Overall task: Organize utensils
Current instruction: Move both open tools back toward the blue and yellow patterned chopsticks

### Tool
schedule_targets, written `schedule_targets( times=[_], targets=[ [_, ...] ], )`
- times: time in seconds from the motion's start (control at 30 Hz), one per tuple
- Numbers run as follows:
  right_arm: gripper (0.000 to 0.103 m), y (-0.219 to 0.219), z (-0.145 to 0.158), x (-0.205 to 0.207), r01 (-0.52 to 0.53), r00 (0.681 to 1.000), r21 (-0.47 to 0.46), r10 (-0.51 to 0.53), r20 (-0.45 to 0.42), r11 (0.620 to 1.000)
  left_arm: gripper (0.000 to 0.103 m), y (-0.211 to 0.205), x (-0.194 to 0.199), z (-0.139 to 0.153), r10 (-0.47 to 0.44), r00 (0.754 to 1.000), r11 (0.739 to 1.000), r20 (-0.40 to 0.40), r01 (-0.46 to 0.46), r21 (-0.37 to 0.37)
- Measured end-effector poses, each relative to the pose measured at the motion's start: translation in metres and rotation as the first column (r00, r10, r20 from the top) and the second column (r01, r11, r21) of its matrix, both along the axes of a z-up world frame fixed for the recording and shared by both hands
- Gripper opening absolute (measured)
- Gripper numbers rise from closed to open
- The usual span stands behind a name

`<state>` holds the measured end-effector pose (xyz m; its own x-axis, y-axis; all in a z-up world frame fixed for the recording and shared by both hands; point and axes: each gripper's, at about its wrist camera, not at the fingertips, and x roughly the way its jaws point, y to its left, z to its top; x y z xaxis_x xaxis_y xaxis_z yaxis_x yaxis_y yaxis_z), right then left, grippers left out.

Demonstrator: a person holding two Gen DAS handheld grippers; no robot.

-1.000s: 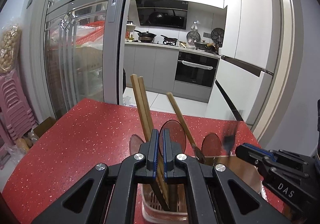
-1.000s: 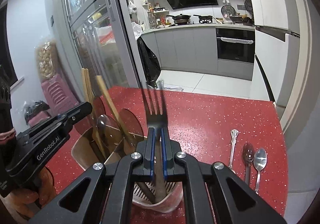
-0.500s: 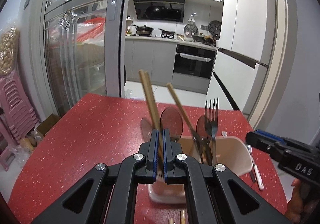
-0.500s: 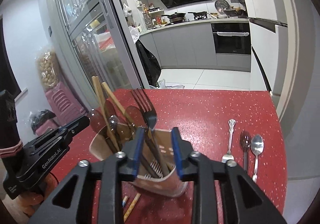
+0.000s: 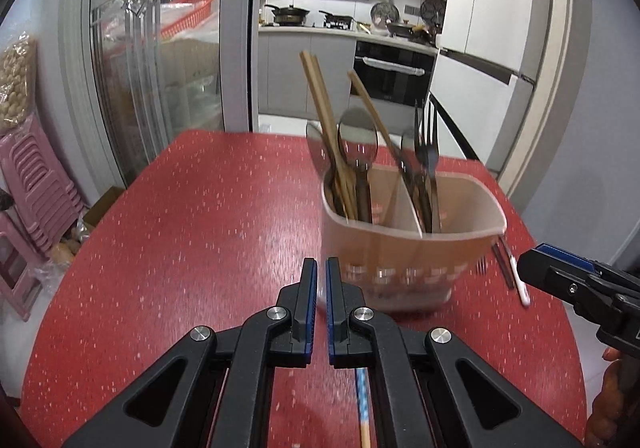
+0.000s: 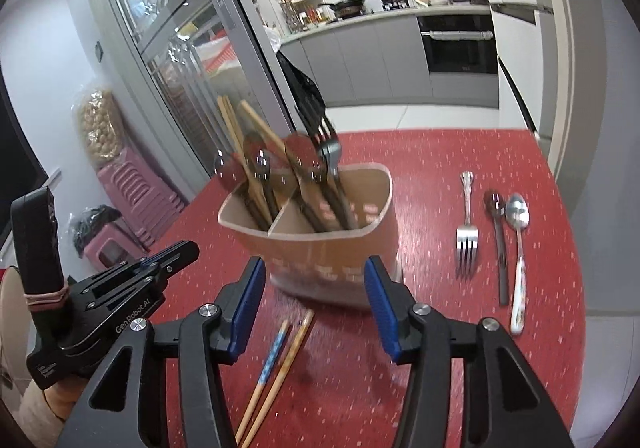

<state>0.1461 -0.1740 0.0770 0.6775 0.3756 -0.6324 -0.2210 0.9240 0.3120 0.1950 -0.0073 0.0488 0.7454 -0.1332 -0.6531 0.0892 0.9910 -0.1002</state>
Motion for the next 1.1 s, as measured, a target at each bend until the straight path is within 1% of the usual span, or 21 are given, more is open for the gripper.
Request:
schedule_targets(
  times=[0.17, 0.5, 0.7, 0.73, 0.77, 0.8, 0.83, 0.87, 0.97, 1.03, 1.1],
  targets=[
    [0.056, -0.001, -0.015, -0.009, 0.029, 0.997, 0.001, -0.029, -0.066, 1.000, 0.029, 0.001, -0.014, -0.012, -0.010, 0.999, 1.000, -0.032, 0.011, 0.019],
    [0.058, 0.002, -0.039, -0.017, 0.067, 0.982, 0.002, -0.066, -0.178, 0.998, 0.029, 0.012, -0.034, -0.031, -0.007, 0.997, 1.000, -0.083, 0.009, 0.018],
    [0.058, 0.011, -0.051, -0.020, 0.069, 0.970, -0.018, -0.072, -0.231, 0.997, 0.029, 0.025, -0.039, -0.040, 0.004, 0.995, 1.000, -0.101, -0.005, -0.003],
    [0.060, 0.014, -0.052, -0.021, 0.069, 0.968, -0.024, -0.073, -0.239, 0.997, 0.030, 0.028, -0.041, -0.043, 0.008, 0.995, 1.000, -0.104, -0.009, -0.010],
    [0.063, 0.016, -0.054, -0.021, 0.068, 0.966, -0.028, -0.073, -0.249, 0.997, 0.059, 0.031, -0.042, -0.044, 0.011, 0.994, 1.000, -0.106, -0.013, -0.015],
    [0.069, 0.018, -0.056, -0.022, 0.065, 0.964, -0.032, -0.071, -0.258, 0.997, 0.103, 0.033, -0.042, -0.046, 0.017, 0.994, 1.000, -0.111, -0.019, -0.017],
    [0.074, 0.021, -0.059, -0.022, 0.061, 0.960, -0.036, -0.068, -0.270, 0.998, 0.103, 0.038, -0.044, -0.049, 0.041, 0.994, 0.999, -0.101, -0.043, -0.016],
    [0.074, 0.023, -0.061, -0.022, 0.058, 0.958, -0.039, -0.067, -0.280, 0.998, 0.103, 0.040, -0.045, -0.053, 0.046, 0.995, 0.999, -0.091, -0.048, -0.014],
    [0.074, 0.031, -0.069, -0.023, 0.057, 0.948, -0.065, -0.074, -0.309, 0.996, 0.103, 0.044, -0.043, -0.064, 0.043, 0.994, 0.999, -0.098, -0.043, 0.008],
    [0.074, 0.036, -0.076, -0.021, 0.056, 0.938, -0.081, -0.080, -0.339, 0.995, 0.103, 0.047, -0.043, -0.072, 0.061, 0.992, 0.998, -0.110, -0.058, 0.033],
    [0.074, 0.041, -0.082, -0.018, 0.054, 0.927, -0.099, -0.087, -0.365, 0.994, 0.103, 0.052, -0.043, -0.080, 0.078, 0.990, 0.997, -0.120, -0.074, 0.039]
  ],
)
